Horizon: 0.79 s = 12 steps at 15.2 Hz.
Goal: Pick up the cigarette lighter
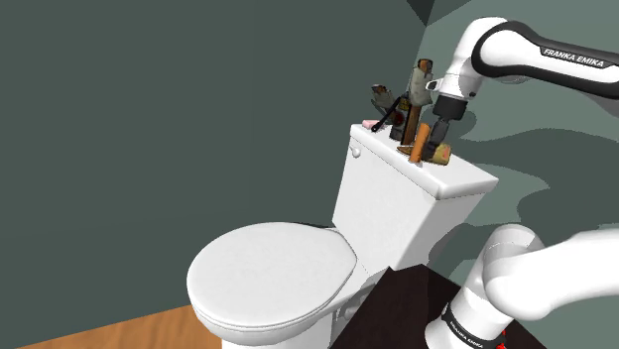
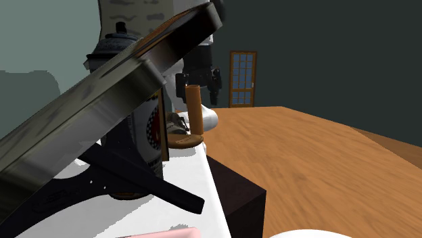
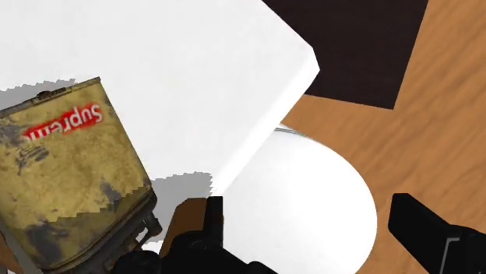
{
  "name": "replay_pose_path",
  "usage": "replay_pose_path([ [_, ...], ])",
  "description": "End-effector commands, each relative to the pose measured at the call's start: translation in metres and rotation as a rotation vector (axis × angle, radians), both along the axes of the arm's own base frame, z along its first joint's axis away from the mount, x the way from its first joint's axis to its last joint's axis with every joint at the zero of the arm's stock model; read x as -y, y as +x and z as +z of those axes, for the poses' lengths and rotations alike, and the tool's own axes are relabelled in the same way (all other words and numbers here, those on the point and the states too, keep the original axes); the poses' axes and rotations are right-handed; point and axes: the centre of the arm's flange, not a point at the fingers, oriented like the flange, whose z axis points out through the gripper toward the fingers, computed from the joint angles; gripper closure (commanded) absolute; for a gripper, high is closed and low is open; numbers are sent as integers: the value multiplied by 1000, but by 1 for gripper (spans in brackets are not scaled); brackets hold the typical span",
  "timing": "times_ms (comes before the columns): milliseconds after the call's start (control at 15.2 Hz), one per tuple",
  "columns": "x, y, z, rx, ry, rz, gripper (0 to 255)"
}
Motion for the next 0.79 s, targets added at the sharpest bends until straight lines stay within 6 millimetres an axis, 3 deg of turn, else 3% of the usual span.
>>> replay_pose_path([
  [0,30,-3,6,-6,25,71,0],
  [528,147,2,24,-29,126,329,0],
  [726,148,3,13,-30,127,333,0],
])
